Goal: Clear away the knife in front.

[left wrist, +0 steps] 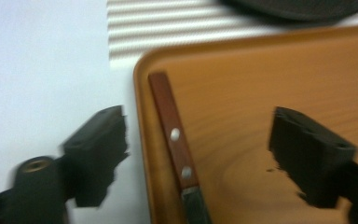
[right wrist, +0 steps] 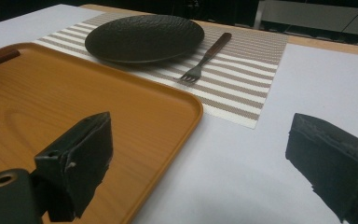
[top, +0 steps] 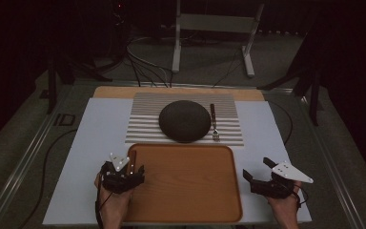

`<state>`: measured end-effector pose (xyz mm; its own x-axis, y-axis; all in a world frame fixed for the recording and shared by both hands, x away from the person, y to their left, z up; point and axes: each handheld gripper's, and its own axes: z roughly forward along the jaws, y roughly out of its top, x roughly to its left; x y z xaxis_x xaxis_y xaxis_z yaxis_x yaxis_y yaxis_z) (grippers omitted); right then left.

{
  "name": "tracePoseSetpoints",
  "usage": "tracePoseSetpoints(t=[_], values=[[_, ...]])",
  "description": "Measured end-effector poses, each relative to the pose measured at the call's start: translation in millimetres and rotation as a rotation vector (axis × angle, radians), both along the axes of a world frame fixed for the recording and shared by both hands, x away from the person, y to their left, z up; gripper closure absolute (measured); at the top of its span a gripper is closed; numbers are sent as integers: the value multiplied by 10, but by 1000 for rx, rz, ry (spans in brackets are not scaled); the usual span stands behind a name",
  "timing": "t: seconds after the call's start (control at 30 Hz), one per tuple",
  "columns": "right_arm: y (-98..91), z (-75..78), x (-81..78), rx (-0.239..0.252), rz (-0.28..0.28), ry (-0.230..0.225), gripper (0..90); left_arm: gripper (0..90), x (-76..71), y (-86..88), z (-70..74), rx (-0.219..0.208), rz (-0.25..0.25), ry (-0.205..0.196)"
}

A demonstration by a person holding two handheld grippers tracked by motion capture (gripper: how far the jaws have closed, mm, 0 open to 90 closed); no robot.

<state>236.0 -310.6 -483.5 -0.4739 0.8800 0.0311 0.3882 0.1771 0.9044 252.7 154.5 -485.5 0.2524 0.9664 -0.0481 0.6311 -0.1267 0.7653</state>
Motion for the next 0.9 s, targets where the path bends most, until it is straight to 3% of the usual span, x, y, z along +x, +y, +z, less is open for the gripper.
tracePoseSetpoints(t=[0.03,0.07,0.2,0.47,0.57,0.7,0.83,0.9], values=[[0,0,0,0,0,0,73,152,0,0,0,0,0,0],[-1,0,0,0,0,0,73,152,31,24,50,-35,-28,-28],[-5,2,1,2,-1,-2,73,3,75,49,138,-58,-95,-56],[-8,6,-2,5,-1,-7,73,0,146,115,275,-99,-126,-126],[-15,11,-6,11,-3,-10,73,0,175,164,334,-122,-170,-176],[-20,17,-11,17,-1,-17,73,0,229,218,384,-156,-206,-199],[-22,23,-19,21,0,-22,73,0,287,276,425,-172,-227,-224],[-24,26,-22,22,0,-25,73,0,304,308,442,-158,-235,-237]])
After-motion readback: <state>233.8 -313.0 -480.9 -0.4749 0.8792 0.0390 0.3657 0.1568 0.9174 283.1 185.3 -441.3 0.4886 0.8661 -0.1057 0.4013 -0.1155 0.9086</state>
